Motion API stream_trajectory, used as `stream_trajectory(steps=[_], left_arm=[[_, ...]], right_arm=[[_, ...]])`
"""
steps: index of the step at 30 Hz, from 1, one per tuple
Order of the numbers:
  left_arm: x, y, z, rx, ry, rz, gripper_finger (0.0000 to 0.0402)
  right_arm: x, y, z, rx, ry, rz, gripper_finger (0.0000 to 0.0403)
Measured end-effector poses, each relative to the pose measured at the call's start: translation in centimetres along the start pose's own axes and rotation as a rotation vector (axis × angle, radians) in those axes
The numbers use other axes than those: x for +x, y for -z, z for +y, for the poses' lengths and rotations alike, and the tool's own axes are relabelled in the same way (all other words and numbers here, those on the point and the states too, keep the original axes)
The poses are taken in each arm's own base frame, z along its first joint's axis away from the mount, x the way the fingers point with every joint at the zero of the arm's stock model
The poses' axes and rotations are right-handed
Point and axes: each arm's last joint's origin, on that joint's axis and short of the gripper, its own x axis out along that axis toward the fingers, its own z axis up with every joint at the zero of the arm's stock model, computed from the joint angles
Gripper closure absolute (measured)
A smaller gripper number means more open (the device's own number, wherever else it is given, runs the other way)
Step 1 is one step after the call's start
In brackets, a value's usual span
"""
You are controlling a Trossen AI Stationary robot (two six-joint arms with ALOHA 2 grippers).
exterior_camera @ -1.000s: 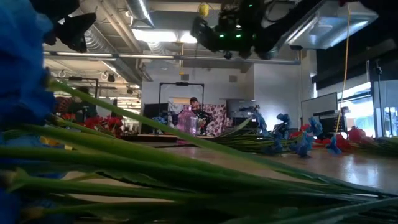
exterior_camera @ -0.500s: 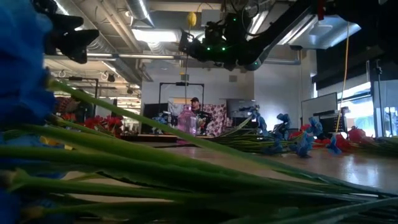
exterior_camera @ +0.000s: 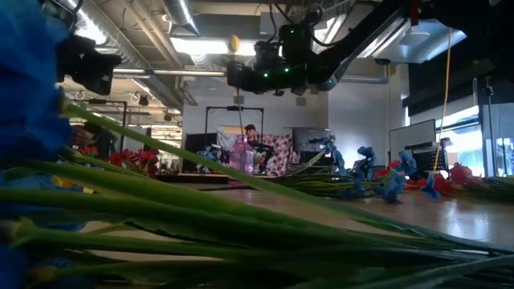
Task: Sort flowers into vase by color
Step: Put the top yellow flower into the pink vase, then put the right yellow flower into the pink vase
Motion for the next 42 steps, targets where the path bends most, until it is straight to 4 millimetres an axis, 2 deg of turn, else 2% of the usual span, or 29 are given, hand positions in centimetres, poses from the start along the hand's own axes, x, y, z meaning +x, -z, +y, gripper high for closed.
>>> stream_trajectory(steps=[4,9,17,22,26,30,34,39,42], left_arm=[[0.3,0.1,0.0,-0.008,-0.039,0.029,0.0209],[0.5,-1.1,-0.2,-0.019,-0.046,0.031,0.0209],[1.0,-1.0,-0.1,-0.034,-0.075,0.082,0.0209],[1.1,-1.4,-0.1,-0.062,-0.076,0.041,0.0209],[1.1,-1.6,-0.3,-0.106,-0.054,0.018,0.0209],[1.2,-1.8,-0.8,-0.105,-0.005,-0.001,0.0209],[1.1,-2.1,-1.3,-0.071,0.042,-0.037,0.0209],[1.1,-2.1,-1.8,-0.035,0.08,-0.036,0.0209],[1.2,-1.6,-2.0,-0.023,0.097,-0.019,0.0209]], right_arm=[[-0.1,0.2,0.1,-0.006,-0.01,0.072,0.0348],[-0.8,-0.7,0.3,0.007,-0.019,0.185,0.0315],[-2.9,-2.3,0.6,0.034,-0.027,0.417,0.0251],[-3.8,-2.2,0.3,0.049,-0.011,0.542,0.0207],[-5.1,-3.7,0.3,0.039,-0.037,0.61,0.0172],[-7.8,-5.3,1.6,0.034,-0.066,0.725,0.015],[-11.0,-6.9,3.2,0.048,-0.068,0.848,0.0147],[-15.8,-6.6,5.7,0.055,-0.038,1.112,0.0146],[-19.0,-6.3,6.7,0.048,0.037,1.287,0.0146]])
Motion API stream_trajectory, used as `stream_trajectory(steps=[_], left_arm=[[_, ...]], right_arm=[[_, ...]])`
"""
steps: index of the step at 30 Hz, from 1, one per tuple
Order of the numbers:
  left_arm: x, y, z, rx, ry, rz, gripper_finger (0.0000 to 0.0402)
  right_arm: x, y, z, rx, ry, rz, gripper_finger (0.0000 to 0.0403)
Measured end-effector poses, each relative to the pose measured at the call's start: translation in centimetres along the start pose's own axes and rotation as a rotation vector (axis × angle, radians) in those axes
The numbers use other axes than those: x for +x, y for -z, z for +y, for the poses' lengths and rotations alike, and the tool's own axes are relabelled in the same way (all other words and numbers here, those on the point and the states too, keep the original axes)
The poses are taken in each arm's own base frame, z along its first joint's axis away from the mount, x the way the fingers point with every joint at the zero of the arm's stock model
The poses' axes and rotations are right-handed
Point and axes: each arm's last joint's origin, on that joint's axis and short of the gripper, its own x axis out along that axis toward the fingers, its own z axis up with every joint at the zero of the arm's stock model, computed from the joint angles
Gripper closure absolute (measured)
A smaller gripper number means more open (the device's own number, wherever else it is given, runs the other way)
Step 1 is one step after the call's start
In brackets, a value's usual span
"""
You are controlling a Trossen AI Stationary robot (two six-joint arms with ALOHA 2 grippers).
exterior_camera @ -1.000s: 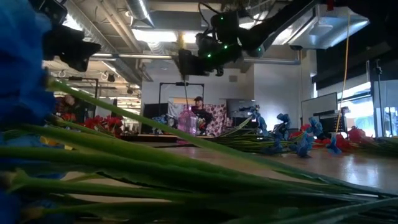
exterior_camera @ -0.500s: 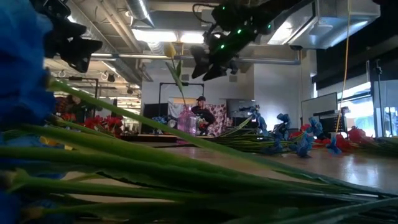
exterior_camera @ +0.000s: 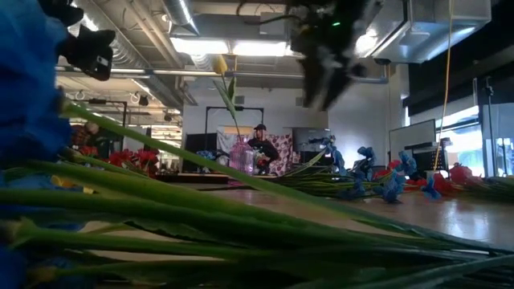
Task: Sort flowers into vase by color
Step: Put the right yellow flower into the pink vase
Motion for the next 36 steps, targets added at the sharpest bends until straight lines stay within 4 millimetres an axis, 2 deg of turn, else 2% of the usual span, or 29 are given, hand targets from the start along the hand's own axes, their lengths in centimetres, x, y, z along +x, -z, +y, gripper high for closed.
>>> stream_trajectory(steps=[7,9,13,19,23,27,36], left_arm=[[0.0,2.1,-0.2,-0.003,0.023,0.088,0.0209],[0.0,2.3,-0.2,-0.003,0.021,0.11,0.0209],[0.0,2.4,-0.2,0.017,0.021,0.124,0.0209],[0.0,2.4,-0.2,0.036,0.021,0.124,0.0209],[-0.1,2.5,-0.1,0.052,0.021,0.134,0.0209],[-0.1,2.6,-0.1,0.055,0.021,0.141,0.0209],[-0.1,2.6,-0.1,0.07,0.02,0.143,0.0209]], right_arm=[[-2.3,6.5,0.8,0.177,0.228,0.344,0.0146],[-2.3,8.5,0.8,0.217,0.272,0.47,0.0146],[-0.7,12.0,0.3,0.29,0.373,0.673,0.0146],[4.0,15.9,-2.8,0.4,0.47,0.879,0.0146],[7.1,17.8,-4.6,0.497,0.428,0.922,0.0147],[8.2,18.6,-5.6,0.543,0.41,0.945,0.0175],[8.4,18.5,-5.4,0.541,0.401,0.92,0.0333]])
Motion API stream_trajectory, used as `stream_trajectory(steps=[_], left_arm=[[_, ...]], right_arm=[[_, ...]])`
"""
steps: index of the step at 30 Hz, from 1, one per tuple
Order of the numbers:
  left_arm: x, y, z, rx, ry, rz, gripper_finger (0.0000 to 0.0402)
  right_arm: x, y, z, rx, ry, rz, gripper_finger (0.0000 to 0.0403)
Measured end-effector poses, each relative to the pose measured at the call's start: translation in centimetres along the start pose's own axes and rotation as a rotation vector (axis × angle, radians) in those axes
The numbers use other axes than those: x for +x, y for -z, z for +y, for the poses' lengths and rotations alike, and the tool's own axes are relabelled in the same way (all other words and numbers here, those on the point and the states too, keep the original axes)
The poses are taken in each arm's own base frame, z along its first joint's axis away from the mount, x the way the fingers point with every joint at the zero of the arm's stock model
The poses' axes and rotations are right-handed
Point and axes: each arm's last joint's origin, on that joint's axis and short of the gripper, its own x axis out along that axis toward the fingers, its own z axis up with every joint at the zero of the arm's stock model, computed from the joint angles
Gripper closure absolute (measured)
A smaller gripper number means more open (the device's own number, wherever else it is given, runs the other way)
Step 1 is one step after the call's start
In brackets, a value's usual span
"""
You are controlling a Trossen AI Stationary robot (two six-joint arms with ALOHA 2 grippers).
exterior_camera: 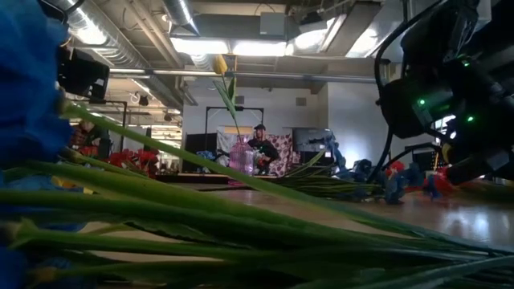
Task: Sort flowers into vase by color
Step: Put the right yellow flower into the pink vase
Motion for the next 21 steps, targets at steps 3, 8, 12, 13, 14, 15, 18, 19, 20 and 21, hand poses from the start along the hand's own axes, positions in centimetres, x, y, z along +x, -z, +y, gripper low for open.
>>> stream_trajectory(steps=[3,8,12,13,14,15,18,19,20,21], left_arm=[[0.0,0.1,0.0,-0.008,0.0,0.008,0.0209],[0.0,0.1,0.0,-0.016,-0.006,0.01,0.0209],[0.0,0.1,0.2,-0.016,-0.06,0.008,0.0209],[0.0,0.0,0.2,-0.016,-0.075,0.004,0.0209],[0.0,0.0,0.3,-0.016,-0.087,-0.002,0.0209],[0.0,-0.1,0.3,-0.014,-0.094,-0.01,0.0209],[0.0,-0.5,0.3,0.007,-0.104,-0.052,0.0209],[0.0,-0.7,0.3,0.013,-0.105,-0.072,0.0209],[-0.1,-0.9,0.3,0.019,-0.105,-0.096,0.0209],[-0.1,-1.2,0.3,0.024,-0.106,-0.12,0.0209]], right_arm=[[0.0,0.0,-0.1,-0.012,0.018,-0.014,0.0383],[-3.0,0.8,0.3,-0.014,0.06,-0.06,0.0381],[-8.0,2.1,1.2,-0.087,0.022,-0.179,0.0376],[-9.3,2.4,1.3,-0.112,0.006,-0.229,0.0378],[-10.6,2.6,1.4,-0.138,-0.013,-0.29,0.0382],[-11.9,2.8,1.5,-0.163,-0.038,-0.366,0.0385],[-15.2,2.1,1.8,-0.252,-0.096,-0.581,0.0395],[-16.2,1.6,1.9,-0.274,-0.118,-0.638,0.0397],[-17.1,1.0,2.1,-0.293,-0.141,-0.69,0.0399],[-17.8,0.3,2.2,-0.316,-0.162,-0.733,0.0399]])
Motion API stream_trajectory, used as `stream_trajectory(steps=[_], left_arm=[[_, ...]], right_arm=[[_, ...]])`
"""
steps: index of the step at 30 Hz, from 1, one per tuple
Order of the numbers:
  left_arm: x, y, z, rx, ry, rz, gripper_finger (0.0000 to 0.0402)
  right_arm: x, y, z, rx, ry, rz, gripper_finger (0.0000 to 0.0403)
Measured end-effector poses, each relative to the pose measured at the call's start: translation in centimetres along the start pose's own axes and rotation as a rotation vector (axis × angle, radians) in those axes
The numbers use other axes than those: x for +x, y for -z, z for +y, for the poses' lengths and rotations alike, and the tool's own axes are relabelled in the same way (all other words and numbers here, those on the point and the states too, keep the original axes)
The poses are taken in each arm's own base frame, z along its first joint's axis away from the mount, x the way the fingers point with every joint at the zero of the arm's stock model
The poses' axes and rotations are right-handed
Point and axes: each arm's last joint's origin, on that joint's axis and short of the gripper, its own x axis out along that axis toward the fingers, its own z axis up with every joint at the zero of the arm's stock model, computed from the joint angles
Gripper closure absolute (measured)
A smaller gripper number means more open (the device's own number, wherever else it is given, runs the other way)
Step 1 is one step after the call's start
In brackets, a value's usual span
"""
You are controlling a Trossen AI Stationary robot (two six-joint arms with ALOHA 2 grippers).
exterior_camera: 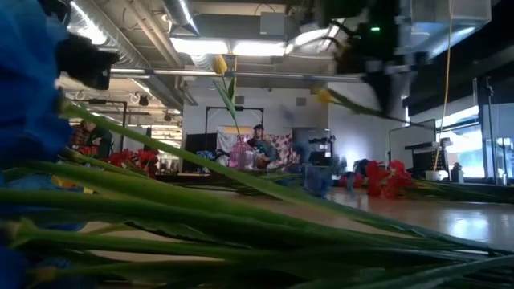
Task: Sort flowers into vase by color
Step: Put the right yellow flower into the pink vase
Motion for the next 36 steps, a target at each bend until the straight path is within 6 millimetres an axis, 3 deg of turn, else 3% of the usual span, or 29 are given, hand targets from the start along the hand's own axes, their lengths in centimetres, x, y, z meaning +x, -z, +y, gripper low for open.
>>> stream_trajectory(steps=[4,8,17,20,28,36], left_arm=[[0.0,-0.5,0.0,-0.02,-0.001,-0.052,0.0209],[0.0,-0.6,0.0,-0.072,0.0,-0.056,0.0209],[0.0,-0.5,0.0,-0.173,-0.004,-0.054,0.0209],[0.0,-0.9,0.2,-0.136,-0.041,-0.096,0.0209],[-0.1,-1.0,0.2,-0.158,-0.052,-0.101,0.0209],[0.0,-0.8,0.2,-0.186,-0.051,-0.084,0.0209]], right_arm=[[1.1,-4.5,-0.4,-0.085,-0.13,-0.162,0.0398],[2.1,-9.2,-0.8,-0.072,-0.196,-0.468,0.0398],[-2.2,-15.9,-1.1,-0.095,-0.398,-1.193,0.0398],[-2.4,-17.4,-1.2,-0.064,-0.412,-1.368,0.0398],[2.4,-20.0,-1.1,-0.018,-0.384,-1.368,0.04],[4.0,-20.4,-1.2,-0.007,-0.401,-1.304,0.0401]])
